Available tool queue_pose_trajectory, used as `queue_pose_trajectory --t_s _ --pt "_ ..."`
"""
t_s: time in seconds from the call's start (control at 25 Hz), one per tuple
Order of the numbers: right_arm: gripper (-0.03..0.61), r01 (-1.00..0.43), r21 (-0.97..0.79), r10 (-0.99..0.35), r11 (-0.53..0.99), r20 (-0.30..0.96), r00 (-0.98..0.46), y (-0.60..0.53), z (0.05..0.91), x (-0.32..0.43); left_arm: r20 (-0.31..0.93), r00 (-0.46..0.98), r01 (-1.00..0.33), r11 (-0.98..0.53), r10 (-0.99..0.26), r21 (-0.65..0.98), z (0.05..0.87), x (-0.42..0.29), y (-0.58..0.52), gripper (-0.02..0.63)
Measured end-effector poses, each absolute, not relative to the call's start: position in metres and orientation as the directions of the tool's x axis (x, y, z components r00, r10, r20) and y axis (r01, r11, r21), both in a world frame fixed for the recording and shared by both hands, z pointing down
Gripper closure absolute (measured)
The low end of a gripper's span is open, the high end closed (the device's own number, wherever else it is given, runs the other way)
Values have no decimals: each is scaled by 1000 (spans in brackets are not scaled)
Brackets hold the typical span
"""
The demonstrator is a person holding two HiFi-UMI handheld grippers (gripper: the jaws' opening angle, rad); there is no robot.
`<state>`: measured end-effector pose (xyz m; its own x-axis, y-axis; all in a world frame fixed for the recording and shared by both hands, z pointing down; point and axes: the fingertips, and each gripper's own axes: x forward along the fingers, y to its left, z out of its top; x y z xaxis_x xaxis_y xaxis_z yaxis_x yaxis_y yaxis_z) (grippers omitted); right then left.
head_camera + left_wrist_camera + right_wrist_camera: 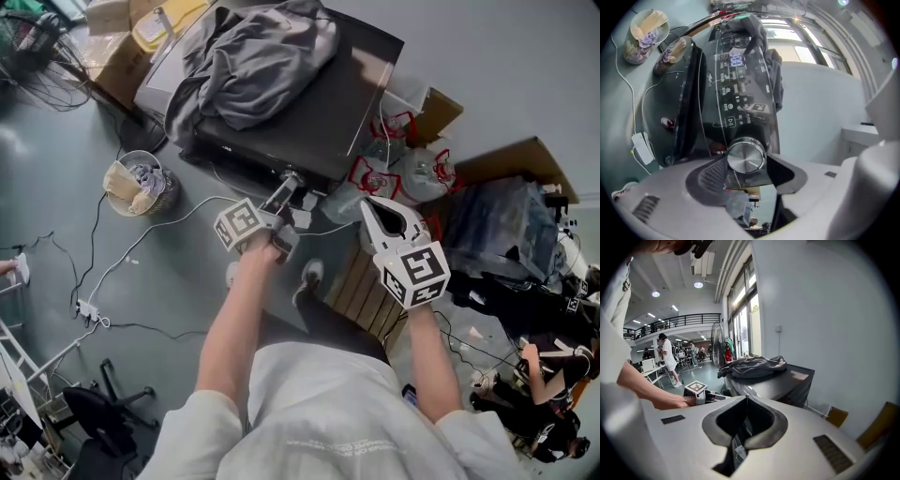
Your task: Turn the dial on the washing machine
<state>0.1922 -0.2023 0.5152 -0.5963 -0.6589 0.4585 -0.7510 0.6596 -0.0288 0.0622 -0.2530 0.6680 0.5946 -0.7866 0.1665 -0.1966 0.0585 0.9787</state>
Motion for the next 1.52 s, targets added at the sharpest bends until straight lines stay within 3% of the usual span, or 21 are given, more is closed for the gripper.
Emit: queue_pose_trajectory --t_s 0.12,0.2,0.36,0.52,0.6,0.88,1.0,1.52 --pt "563 -748 -32 -655 663 458 -601 -200 517 191 172 601 -249 21 -780 968 666 63 -250 342" --pt "564 -746 -34 -652 665 462 -602 -198 519 191 231 593 -399 -32 -771 917 666 61 -247 330" --pt "564 -748 -34 -651 662 468 -597 -197 521 192 412 535 -778 -240 -738 580 663 65 -244 311" --pt "565 -750 -32 -651 660 473 -594 -197 523 193 525 424 -905 -374 -738 204 661 70 -248 310" --pt "565 -750 -31 -651 661 474 -593 -197 524 195 555 378 -920 -370 -741 133 665 70 -250 310" --pt "565 -750 -27 -647 661 486 -587 -198 526 200 571 331 -925 -377 -751 40 671 77 -253 310" --pt "565 -753 -28 -647 658 490 -584 -200 528 202 581 313 -932 -362 -751 34 673 74 -254 344" --pt "565 -748 -35 -637 663 500 -587 -199 533 197 551 432 -899 -293 -714 325 669 70 -256 345"
